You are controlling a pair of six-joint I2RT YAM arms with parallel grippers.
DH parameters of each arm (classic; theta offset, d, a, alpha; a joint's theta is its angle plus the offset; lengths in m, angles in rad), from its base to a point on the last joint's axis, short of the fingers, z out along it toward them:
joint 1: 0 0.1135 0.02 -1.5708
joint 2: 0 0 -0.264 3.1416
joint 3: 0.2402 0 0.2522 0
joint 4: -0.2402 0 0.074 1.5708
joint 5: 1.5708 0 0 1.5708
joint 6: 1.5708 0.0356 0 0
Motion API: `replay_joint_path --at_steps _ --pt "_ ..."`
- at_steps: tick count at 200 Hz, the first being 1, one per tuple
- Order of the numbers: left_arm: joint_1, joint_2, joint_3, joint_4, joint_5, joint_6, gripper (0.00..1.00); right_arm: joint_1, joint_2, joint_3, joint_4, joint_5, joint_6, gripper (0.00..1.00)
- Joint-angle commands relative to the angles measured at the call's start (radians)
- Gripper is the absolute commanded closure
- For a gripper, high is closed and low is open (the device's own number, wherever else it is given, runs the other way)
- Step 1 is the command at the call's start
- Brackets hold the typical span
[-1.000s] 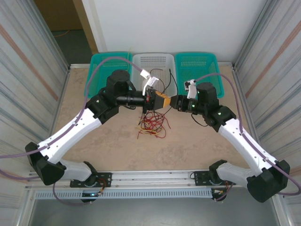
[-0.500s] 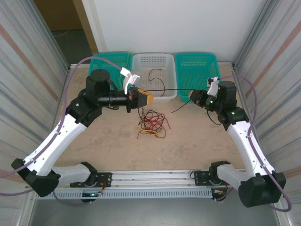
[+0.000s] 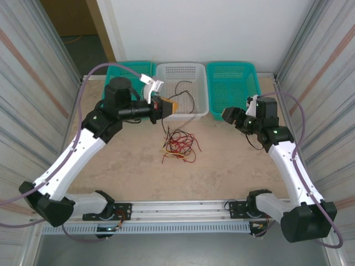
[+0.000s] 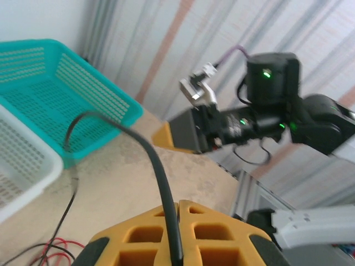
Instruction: Untangle the cables
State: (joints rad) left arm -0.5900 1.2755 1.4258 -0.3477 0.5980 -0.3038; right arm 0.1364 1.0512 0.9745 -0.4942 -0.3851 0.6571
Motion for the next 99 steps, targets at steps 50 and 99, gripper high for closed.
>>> replay_joint_path --at_steps 50,99 --pt "0.093 0.325 0.349 -0.007 -0.29 -0.013 1.0 0.031 -0.102 -0.039 -0.162 0.109 -0.037 0.29" --pt "0.134 0.606 0.579 0.047 -0.25 -0.028 1.0 0.123 -0.172 -0.074 -0.196 0.17 -0.005 0.27"
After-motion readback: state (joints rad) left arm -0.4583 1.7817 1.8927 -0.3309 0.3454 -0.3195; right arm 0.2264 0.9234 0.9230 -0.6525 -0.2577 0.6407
